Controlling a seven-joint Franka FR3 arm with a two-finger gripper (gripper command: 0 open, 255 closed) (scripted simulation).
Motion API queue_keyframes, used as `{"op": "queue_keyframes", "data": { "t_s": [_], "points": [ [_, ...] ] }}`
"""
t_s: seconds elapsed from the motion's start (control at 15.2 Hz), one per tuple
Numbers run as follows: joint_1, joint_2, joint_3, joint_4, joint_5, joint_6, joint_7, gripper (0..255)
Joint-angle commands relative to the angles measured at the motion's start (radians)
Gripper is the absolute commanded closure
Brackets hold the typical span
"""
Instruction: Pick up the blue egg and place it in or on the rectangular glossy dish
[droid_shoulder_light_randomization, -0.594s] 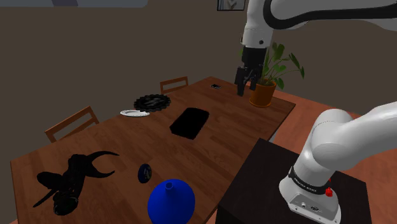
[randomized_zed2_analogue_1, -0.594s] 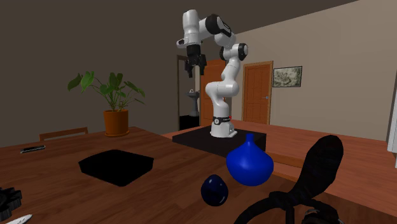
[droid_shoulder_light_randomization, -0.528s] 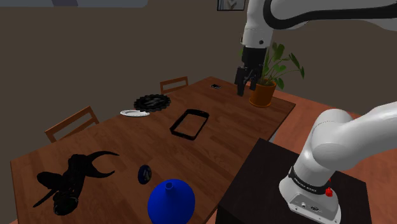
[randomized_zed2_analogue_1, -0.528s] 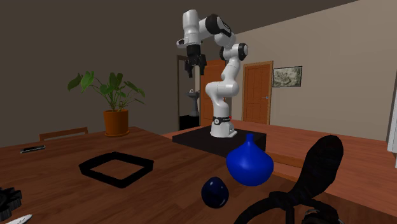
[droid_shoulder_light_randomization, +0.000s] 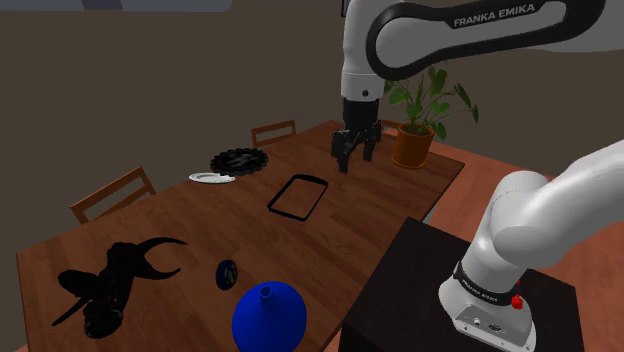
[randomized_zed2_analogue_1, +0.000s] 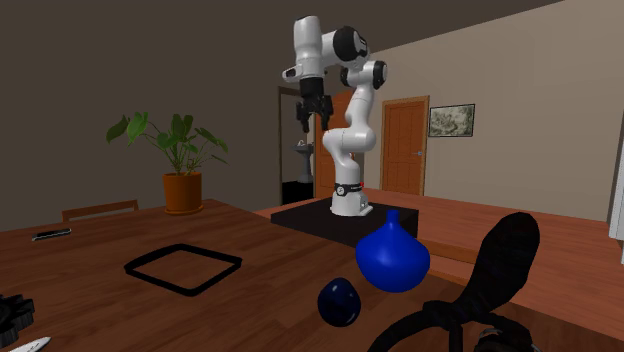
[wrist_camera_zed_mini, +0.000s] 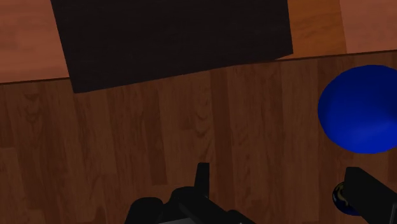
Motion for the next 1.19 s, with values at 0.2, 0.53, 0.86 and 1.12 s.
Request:
{"op": "queue_keyframes", "data": {
  "t_s": [0.2,0.53,0.86,1.12],
  "points": [
    [0.010,0.172,0.094,0.061,0.005,0.096,0.123,0],
    [0.015,0.365,0.177,0.155,-0.028,0.173,0.257,0],
    [0.030,0.576,0.236,0.282,-0.102,0.222,0.401,0],
    [0.060,0.753,0.256,0.410,-0.179,0.234,0.514,0]
  ]
}}
